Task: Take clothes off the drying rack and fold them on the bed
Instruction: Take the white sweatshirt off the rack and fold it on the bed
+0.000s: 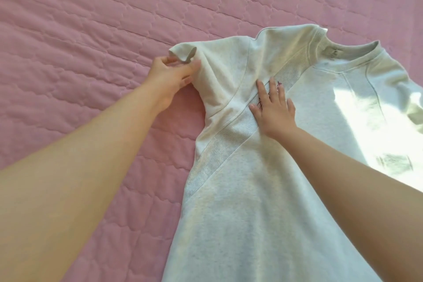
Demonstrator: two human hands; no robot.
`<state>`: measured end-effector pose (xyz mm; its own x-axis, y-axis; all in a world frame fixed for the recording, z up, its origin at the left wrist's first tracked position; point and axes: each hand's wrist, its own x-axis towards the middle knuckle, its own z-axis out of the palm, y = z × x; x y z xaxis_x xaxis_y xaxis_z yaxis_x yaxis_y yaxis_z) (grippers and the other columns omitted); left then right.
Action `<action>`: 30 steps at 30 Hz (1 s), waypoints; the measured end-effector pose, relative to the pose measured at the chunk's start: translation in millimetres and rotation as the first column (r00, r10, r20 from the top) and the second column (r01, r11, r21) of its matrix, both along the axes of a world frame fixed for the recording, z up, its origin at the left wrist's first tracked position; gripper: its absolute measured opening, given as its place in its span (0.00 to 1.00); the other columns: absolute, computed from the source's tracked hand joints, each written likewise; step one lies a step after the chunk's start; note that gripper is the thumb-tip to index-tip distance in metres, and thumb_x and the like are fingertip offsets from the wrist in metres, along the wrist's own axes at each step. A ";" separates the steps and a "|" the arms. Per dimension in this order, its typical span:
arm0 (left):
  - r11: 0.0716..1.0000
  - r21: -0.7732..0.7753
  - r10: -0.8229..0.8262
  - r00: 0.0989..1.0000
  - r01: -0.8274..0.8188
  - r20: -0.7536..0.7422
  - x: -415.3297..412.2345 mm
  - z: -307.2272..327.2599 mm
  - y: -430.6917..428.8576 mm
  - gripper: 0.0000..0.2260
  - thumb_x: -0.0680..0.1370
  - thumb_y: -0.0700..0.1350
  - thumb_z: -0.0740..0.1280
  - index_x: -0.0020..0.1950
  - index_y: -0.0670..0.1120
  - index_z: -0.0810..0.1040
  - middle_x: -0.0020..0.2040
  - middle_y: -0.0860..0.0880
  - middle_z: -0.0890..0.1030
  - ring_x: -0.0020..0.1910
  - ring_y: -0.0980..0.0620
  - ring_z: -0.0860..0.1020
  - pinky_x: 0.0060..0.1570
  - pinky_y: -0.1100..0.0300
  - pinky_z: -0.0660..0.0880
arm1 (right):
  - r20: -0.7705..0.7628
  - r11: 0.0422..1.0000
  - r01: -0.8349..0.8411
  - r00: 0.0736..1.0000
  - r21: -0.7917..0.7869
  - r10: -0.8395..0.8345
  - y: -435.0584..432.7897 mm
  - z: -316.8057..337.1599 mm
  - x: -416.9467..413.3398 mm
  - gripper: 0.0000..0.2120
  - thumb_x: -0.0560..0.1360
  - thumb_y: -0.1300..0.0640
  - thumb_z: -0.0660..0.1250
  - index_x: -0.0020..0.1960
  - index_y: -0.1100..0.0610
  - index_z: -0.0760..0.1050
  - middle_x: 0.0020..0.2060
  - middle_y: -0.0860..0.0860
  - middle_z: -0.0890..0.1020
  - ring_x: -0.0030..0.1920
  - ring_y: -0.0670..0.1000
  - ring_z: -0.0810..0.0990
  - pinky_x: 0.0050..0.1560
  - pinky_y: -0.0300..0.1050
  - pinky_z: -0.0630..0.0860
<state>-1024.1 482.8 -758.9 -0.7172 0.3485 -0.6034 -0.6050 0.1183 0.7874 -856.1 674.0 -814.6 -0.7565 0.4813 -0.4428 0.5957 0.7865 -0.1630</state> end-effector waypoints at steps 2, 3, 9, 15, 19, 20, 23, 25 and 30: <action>0.984 0.179 -0.047 0.977 0.009 0.206 -2.1 2.7 6.0 0.10 0.78 0.45 0.69 0.57 0.44 0.78 0.48 0.53 0.83 0.46 0.58 0.80 0.46 0.69 0.77 | 0.024 1.000 0.000 1.000 -0.004 0.000 -1.6 0.4 -1.1 0.30 0.82 0.42 0.48 0.77 0.43 0.36 0.77 0.48 0.35 0.77 0.51 0.35 0.75 0.56 0.41; 0.980 0.180 -0.126 0.969 0.088 0.214 -3.5 2.2 5.2 0.09 0.79 0.46 0.67 0.57 0.45 0.79 0.48 0.54 0.83 0.46 0.59 0.80 0.45 0.69 0.76 | 0.035 1.000 -0.002 0.999 -0.004 0.002 -1.7 0.6 -1.9 0.30 0.82 0.42 0.48 0.77 0.42 0.36 0.77 0.48 0.35 0.77 0.51 0.34 0.75 0.57 0.41; 0.722 -0.432 -0.643 0.755 0.540 -0.131 7.8 -17.4 -14.6 0.23 0.68 0.52 0.78 0.58 0.44 0.78 0.50 0.53 0.82 0.49 0.57 0.80 0.48 0.65 0.76 | 0.098 1.000 -0.011 0.995 -0.002 0.011 -0.4 2.8 -6.1 0.30 0.82 0.42 0.48 0.77 0.43 0.34 0.77 0.49 0.35 0.77 0.52 0.34 0.75 0.57 0.42; 0.864 -0.361 -0.443 0.871 0.351 -0.213 -2.6 -11.2 -38.1 0.07 0.76 0.39 0.71 0.54 0.43 0.80 0.45 0.48 0.83 0.43 0.52 0.81 0.45 0.63 0.78 | 0.141 0.999 -0.026 0.990 -0.026 0.029 3.0 9.3 -9.2 0.31 0.82 0.41 0.49 0.77 0.42 0.34 0.77 0.50 0.35 0.77 0.52 0.35 0.75 0.57 0.42; 0.776 -0.585 -0.403 0.899 0.235 -0.174 16.6 -25.2 -50.3 0.13 0.73 0.50 0.74 0.54 0.47 0.79 0.44 0.50 0.80 0.46 0.51 0.78 0.51 0.57 0.76 | 0.137 0.996 0.004 0.991 -0.084 0.008 7.5 14.8 -11.9 0.32 0.81 0.43 0.53 0.78 0.43 0.37 0.78 0.50 0.37 0.77 0.53 0.37 0.75 0.59 0.44; 0.806 -0.548 -0.339 0.934 0.224 -0.117 20.6 -24.8 -50.0 0.15 0.72 0.55 0.74 0.51 0.48 0.78 0.45 0.50 0.79 0.46 0.52 0.77 0.54 0.55 0.77 | 0.080 0.995 0.037 0.996 -0.094 -0.029 5.7 17.4 -12.1 0.32 0.81 0.44 0.55 0.78 0.44 0.41 0.78 0.51 0.40 0.78 0.53 0.39 0.75 0.59 0.46; 0.841 -0.475 -0.296 0.955 0.260 -0.002 25.3 -16.3 -46.5 0.15 0.71 0.57 0.74 0.47 0.47 0.79 0.49 0.49 0.81 0.47 0.52 0.79 0.57 0.54 0.77 | -0.252 0.982 0.157 0.951 -0.108 -0.180 -15.3 26.0 -12.3 0.29 0.79 0.50 0.60 0.77 0.52 0.56 0.78 0.54 0.54 0.78 0.53 0.49 0.75 0.56 0.53; 0.899 -0.348 -0.285 0.959 0.266 -0.004 32.0 -9.2 -40.2 0.08 0.76 0.46 0.70 0.53 0.46 0.77 0.53 0.48 0.82 0.48 0.51 0.81 0.50 0.55 0.80 | -0.441 0.971 0.092 0.878 -0.221 -0.184 -40.4 36.3 -16.9 0.28 0.77 0.46 0.60 0.74 0.55 0.63 0.75 0.53 0.62 0.75 0.51 0.57 0.74 0.52 0.55; 0.987 0.074 -0.142 0.988 0.146 -0.060 54.0 17.8 -20.7 0.03 0.78 0.40 0.64 0.49 0.47 0.75 0.45 0.48 0.81 0.43 0.50 0.80 0.41 0.57 0.79 | -0.283 0.659 -0.076 0.935 -0.748 -0.213 -89.5 60.6 -33.8 0.51 0.66 0.43 0.77 0.78 0.50 0.49 0.76 0.46 0.59 0.74 0.43 0.58 0.73 0.40 0.57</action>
